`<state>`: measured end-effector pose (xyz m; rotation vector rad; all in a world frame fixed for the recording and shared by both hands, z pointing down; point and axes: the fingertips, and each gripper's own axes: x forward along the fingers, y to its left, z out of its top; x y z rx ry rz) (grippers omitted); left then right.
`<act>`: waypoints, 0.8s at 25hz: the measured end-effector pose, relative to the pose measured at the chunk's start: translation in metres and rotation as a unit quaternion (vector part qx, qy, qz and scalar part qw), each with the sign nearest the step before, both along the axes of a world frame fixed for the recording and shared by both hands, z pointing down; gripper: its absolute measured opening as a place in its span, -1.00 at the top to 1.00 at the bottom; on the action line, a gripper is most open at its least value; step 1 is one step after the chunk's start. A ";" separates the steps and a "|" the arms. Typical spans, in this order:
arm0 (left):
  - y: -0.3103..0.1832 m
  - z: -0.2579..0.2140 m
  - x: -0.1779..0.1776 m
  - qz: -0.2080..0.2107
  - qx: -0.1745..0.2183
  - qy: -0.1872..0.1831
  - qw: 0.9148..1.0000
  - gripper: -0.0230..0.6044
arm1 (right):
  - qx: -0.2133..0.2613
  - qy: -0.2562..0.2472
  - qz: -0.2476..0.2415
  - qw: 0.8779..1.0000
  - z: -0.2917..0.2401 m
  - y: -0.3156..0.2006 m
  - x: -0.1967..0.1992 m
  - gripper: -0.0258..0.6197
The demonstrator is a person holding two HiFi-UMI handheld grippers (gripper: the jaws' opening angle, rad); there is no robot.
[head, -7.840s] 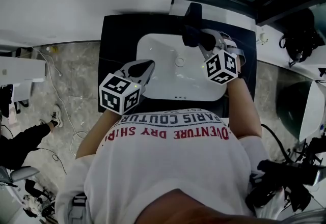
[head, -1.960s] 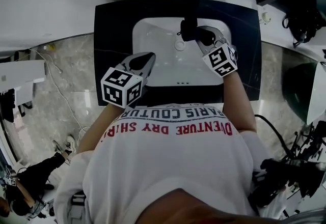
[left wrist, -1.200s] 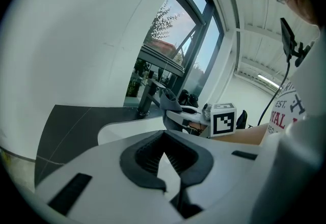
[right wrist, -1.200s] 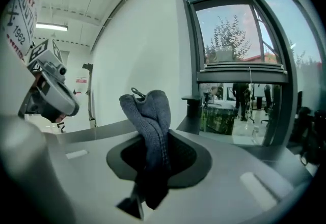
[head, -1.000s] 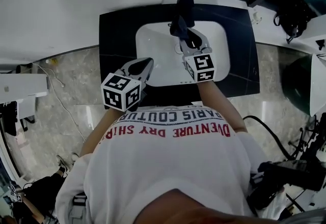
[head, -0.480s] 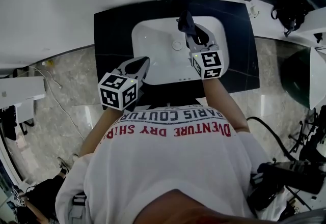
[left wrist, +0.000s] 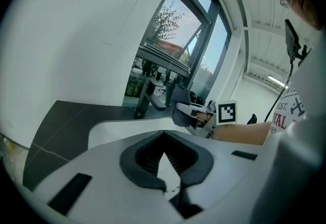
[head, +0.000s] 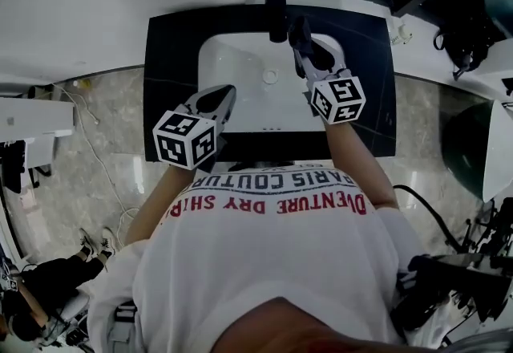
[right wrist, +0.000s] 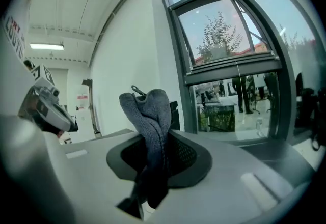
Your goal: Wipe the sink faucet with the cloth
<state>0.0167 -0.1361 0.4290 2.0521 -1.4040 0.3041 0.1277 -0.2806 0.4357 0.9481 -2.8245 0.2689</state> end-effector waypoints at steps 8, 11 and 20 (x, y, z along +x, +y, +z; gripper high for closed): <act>-0.006 -0.026 0.085 -0.034 0.032 -0.012 0.999 0.92 | -0.048 -0.083 -0.089 0.991 -0.024 0.017 0.052 0.70; -0.005 -0.030 0.104 -0.038 0.031 -0.020 0.999 0.92 | -0.062 -0.102 -0.099 0.988 -0.025 0.020 0.065 0.70; -0.022 -0.027 0.099 -0.044 0.027 -0.027 0.998 0.92 | -0.089 -0.104 -0.131 0.982 -0.008 0.011 0.039 0.70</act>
